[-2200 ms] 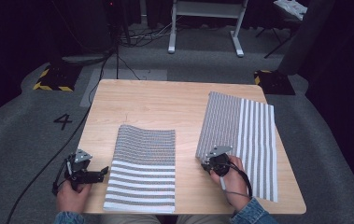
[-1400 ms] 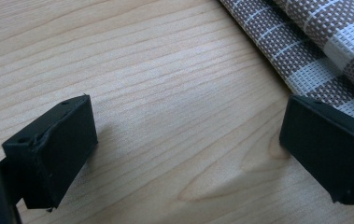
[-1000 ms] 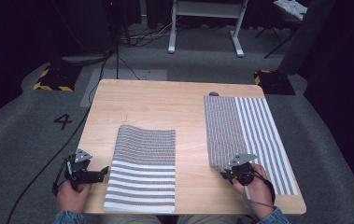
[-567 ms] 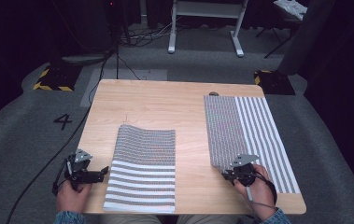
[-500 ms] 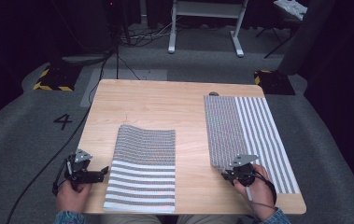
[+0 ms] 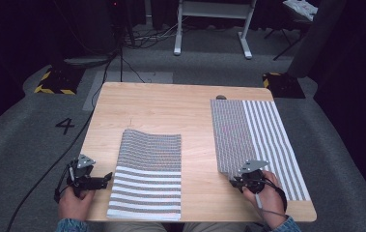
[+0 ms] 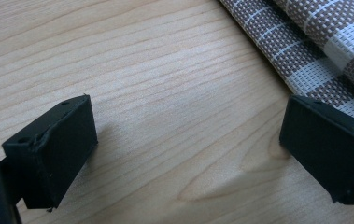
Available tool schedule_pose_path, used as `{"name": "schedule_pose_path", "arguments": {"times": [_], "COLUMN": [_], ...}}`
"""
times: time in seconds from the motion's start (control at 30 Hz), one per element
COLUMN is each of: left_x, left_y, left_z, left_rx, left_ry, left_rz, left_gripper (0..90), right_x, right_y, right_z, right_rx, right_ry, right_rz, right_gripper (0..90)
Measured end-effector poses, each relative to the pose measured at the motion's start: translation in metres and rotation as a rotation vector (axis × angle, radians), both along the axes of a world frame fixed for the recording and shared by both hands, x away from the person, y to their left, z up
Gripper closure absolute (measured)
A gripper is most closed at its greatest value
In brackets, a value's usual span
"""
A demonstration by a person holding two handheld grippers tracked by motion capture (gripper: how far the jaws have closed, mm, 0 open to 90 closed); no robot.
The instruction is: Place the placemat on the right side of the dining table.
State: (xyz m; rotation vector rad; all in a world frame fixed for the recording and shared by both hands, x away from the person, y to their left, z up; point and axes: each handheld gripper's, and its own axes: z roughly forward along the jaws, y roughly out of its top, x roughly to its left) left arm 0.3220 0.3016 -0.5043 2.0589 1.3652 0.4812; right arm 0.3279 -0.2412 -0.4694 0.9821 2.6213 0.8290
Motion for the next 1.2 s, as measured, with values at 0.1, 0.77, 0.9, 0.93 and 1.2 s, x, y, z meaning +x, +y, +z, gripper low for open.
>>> {"name": "schedule_pose_path", "arguments": {"times": [0.1,0.77,0.9,0.93,1.2], "left_x": [0.0,0.0,0.0,0.0,0.001], "left_y": [0.0,0.0,0.0,0.0,0.0], "left_z": [0.0,0.0,0.0,0.0,0.0], "left_rx": [0.0,-0.002,-0.002,0.0,-0.003], "left_ry": [0.001,0.0,0.0,0.0,0.001], "left_rz": [-0.001,-0.001,-0.001,0.0,0.001], "left_gripper": [4.2,4.2,4.2,4.2,3.6], "right_x": [0.0,-0.015,-0.011,-0.01,-0.014], "right_y": [0.0,-0.004,0.001,0.002,0.013], "right_z": [-0.001,0.02,0.007,0.003,-0.005], "right_rx": [0.003,0.115,0.053,0.038,-0.022], "right_ry": [0.002,0.0,0.063,0.068,0.086], "right_rz": [-0.002,0.01,0.034,0.044,0.056], "right_gripper": [80.0,81.2,88.6,88.7,73.7]}}
